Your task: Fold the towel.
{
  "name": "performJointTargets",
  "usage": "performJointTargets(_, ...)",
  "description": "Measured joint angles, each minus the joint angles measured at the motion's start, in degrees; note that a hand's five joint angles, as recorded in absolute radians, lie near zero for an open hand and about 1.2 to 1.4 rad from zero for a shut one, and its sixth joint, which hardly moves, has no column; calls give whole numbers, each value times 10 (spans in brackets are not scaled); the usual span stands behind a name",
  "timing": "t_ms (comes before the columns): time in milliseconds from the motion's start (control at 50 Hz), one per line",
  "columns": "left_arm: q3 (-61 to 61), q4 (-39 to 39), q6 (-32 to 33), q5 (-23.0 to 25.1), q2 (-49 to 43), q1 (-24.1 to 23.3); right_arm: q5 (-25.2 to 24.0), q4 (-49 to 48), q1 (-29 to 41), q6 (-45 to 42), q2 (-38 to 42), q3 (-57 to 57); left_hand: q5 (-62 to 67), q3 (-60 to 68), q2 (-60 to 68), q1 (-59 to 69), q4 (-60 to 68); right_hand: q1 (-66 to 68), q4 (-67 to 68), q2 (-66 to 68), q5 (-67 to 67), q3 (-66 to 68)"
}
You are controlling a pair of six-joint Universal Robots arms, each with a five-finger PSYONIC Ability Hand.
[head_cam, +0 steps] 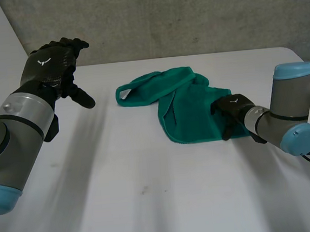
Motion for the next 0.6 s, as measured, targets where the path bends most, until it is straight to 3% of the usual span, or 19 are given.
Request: performJointTargets(600, -1, -1, -1, -1, -1, -3, 7, -1, -1, -4, 43, -63, 0, 0, 0, 0, 0, 52, 57, 69, 11, 59)
